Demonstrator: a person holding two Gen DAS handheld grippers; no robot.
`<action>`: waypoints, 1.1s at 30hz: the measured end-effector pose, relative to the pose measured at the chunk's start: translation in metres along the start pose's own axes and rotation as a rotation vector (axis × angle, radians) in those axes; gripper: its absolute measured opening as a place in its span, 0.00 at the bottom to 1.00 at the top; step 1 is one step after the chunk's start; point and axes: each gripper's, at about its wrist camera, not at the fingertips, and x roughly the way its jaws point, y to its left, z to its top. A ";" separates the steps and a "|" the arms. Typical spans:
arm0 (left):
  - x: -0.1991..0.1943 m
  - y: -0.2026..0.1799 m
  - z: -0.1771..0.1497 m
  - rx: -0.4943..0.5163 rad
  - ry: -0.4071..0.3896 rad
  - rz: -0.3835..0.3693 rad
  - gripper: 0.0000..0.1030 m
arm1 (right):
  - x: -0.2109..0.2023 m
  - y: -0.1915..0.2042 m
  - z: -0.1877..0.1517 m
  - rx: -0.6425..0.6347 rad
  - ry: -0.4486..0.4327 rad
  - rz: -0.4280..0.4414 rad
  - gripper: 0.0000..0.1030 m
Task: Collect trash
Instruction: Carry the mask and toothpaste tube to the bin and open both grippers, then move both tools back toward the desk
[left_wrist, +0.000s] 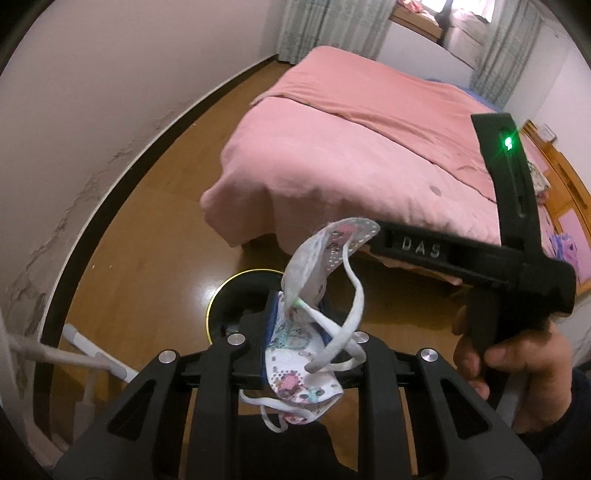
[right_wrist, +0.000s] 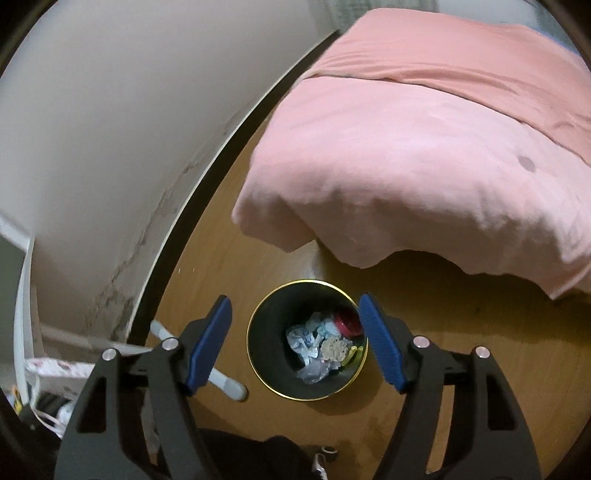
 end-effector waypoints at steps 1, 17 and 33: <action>0.002 -0.001 0.001 0.008 0.002 0.003 0.30 | -0.001 -0.003 0.001 0.013 -0.006 -0.001 0.67; -0.030 -0.003 -0.002 0.006 -0.059 0.071 0.72 | -0.012 0.001 -0.001 -0.004 -0.022 0.002 0.69; -0.306 0.165 -0.165 -0.434 -0.360 0.531 0.91 | -0.103 0.266 -0.111 -0.648 -0.021 0.453 0.70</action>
